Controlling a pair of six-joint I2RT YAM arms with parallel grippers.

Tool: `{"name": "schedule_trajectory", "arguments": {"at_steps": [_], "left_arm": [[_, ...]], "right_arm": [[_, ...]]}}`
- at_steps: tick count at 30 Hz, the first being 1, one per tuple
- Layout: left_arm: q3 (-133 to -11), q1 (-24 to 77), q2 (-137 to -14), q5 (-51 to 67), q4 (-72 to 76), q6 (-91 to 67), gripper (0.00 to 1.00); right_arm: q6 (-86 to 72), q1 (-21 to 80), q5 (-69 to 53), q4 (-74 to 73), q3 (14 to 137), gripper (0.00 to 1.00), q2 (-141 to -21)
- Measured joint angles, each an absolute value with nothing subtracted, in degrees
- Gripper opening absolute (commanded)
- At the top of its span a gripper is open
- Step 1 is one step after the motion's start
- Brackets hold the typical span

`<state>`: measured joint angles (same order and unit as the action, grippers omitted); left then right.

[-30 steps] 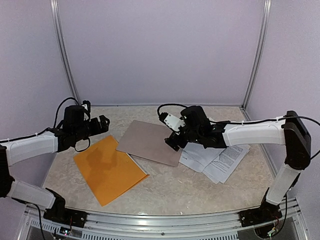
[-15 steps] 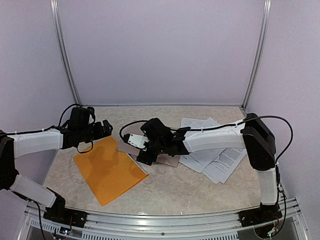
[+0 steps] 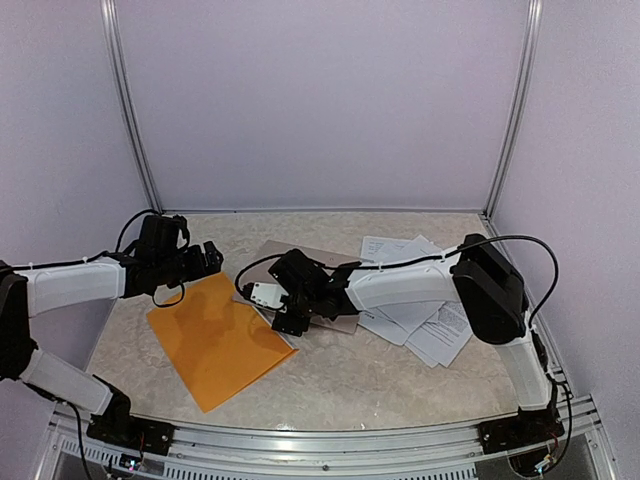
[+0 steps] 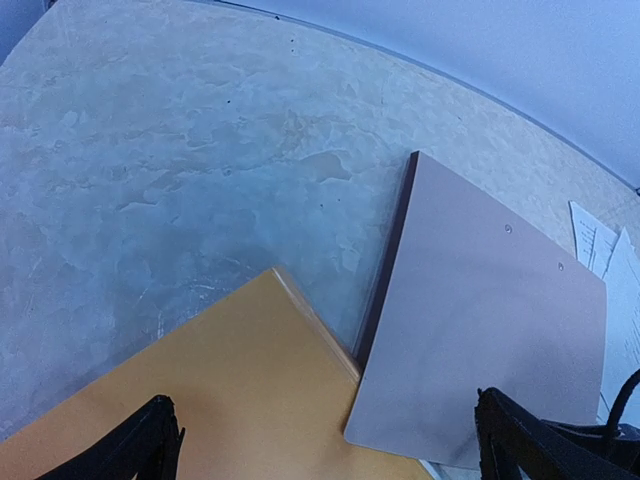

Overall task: Put the files into the folder
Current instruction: Pick up the folder from the center of the board.

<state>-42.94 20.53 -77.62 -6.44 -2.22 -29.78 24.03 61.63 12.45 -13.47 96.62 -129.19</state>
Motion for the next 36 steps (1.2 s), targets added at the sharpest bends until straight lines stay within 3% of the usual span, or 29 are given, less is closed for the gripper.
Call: {"name": "schedule_trajectory", "arguments": {"at_steps": [20, 28, 36], "left_arm": [[-43.11, 20.53, -77.25, -6.92, -2.87, -29.74, 0.99], [-43.16, 20.29, -77.25, -7.55, -3.05, -29.74, 0.99], [-43.18, 20.29, -77.28, -7.9, -3.07, -29.74, 0.99]], "right_arm": [[27.99, 61.76, 23.14, -11.18, 97.82, 0.59, -133.12], [29.8, 61.76, 24.99, -10.81, 97.89, 0.44, -133.29], [31.42, 61.78, 27.33, -10.5, 97.91, 0.19, -133.29]]}}
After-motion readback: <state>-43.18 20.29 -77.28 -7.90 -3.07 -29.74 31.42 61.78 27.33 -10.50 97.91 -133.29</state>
